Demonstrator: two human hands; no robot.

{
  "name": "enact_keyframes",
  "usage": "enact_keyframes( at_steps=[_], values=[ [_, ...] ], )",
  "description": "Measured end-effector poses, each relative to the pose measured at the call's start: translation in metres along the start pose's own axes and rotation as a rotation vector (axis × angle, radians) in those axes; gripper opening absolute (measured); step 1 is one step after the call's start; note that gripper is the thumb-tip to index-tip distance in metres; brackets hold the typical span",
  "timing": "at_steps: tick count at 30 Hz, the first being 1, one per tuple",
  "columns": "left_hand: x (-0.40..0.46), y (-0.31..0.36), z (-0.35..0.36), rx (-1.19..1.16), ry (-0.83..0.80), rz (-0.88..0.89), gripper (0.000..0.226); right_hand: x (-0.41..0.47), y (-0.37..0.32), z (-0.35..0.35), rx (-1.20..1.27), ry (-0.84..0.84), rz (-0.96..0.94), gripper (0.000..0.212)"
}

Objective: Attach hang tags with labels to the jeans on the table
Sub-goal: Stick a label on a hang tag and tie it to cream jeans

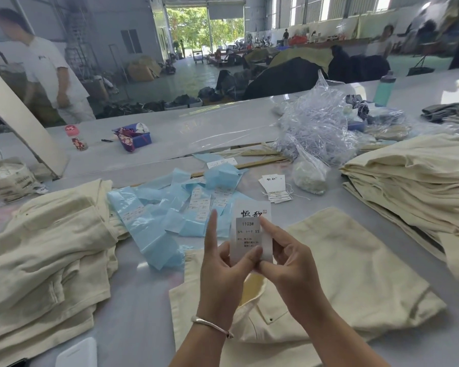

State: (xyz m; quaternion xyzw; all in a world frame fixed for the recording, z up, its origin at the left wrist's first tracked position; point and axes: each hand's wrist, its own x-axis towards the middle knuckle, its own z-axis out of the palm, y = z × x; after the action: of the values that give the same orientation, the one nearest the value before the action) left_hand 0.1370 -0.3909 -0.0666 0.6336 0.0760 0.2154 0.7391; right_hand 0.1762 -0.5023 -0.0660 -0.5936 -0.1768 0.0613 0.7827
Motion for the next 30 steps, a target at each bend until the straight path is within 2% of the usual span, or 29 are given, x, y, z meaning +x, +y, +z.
enact_keyframes(
  at_steps=[1,3,8,13,18,20,24,30],
  values=[
    [0.002,0.001,-0.002,-0.02,-0.009,-0.016,0.101,0.0,0.001,-0.001,0.014,-0.011,0.018,0.072],
    [0.005,0.006,-0.007,-0.035,-0.019,-0.023,0.106,0.0,0.004,-0.002,0.036,-0.029,0.058,0.075],
    [0.002,0.01,-0.014,-0.115,-0.049,-0.094,0.095,0.005,0.002,0.0,0.265,-0.043,0.163,0.075],
    [0.001,0.009,-0.023,-0.079,-0.025,-0.099,0.071,0.015,-0.002,0.005,0.394,-0.018,0.307,0.069],
    [-0.004,0.005,-0.032,-0.098,-0.059,-0.097,0.022,0.026,-0.007,0.007,0.352,0.086,0.309,0.061],
    [-0.004,0.002,-0.034,-0.108,-0.061,-0.09,0.009,0.027,-0.007,0.009,0.339,0.113,0.312,0.059],
    [-0.004,0.0,-0.038,-0.075,-0.049,-0.09,0.006,0.028,-0.007,0.014,0.315,0.169,0.321,0.054],
    [-0.003,-0.005,-0.039,-0.052,-0.057,-0.151,0.021,0.024,-0.006,0.018,0.24,0.181,0.264,0.038]
  ],
)
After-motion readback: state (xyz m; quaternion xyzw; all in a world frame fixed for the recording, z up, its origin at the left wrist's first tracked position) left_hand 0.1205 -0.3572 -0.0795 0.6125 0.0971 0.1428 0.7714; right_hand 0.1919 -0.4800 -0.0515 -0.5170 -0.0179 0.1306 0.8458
